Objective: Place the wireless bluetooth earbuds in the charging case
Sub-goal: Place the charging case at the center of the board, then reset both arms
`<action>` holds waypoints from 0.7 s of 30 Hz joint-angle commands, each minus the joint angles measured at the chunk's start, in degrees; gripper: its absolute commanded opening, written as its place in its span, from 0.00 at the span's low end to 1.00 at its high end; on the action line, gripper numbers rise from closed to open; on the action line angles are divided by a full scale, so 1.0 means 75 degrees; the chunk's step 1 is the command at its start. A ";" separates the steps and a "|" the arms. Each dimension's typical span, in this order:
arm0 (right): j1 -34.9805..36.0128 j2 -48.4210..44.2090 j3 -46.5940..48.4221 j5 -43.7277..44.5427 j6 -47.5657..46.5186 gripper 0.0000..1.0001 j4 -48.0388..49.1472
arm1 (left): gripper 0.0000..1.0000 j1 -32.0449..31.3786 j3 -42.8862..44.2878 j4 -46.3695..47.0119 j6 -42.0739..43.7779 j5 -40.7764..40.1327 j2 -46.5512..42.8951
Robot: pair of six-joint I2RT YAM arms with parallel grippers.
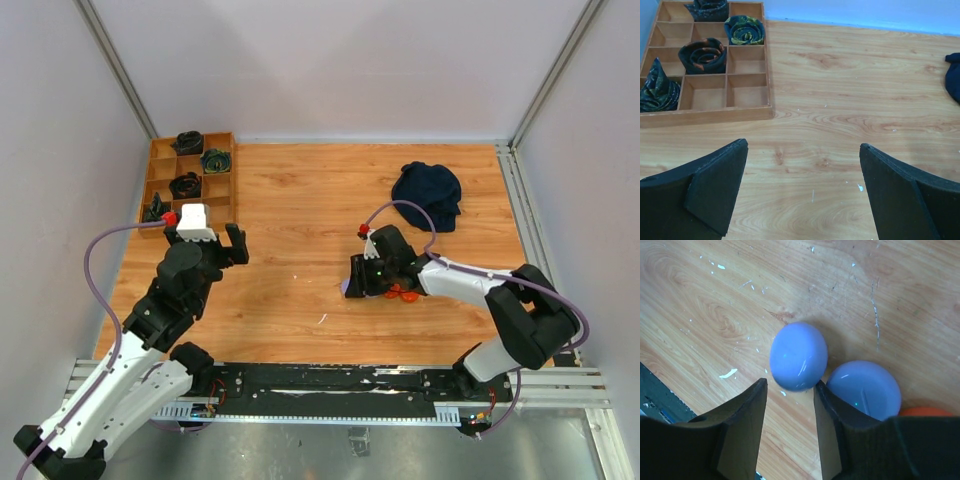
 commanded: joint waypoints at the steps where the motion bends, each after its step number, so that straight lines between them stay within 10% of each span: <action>1: 0.0022 -0.0622 0.0100 0.0280 0.0031 0.45 -0.0555 | 0.99 0.0070 0.0141 0.0158 -0.0205 0.0165 -0.0180; 11: 0.0005 -0.2450 0.0205 0.0755 -0.0632 0.66 -0.1685 | 0.99 0.0070 0.0763 -0.1030 -0.0948 0.0572 -0.0824; 16: -0.0042 -0.3912 0.0282 0.1666 -0.1214 0.99 -0.2582 | 0.99 0.0069 0.0825 -0.1672 -0.1566 0.0843 -0.1460; 21: -0.0041 -0.5597 0.0232 0.2940 -0.1444 0.99 -0.3420 | 0.99 0.0064 0.0777 -0.2107 -0.2114 0.1027 -0.2094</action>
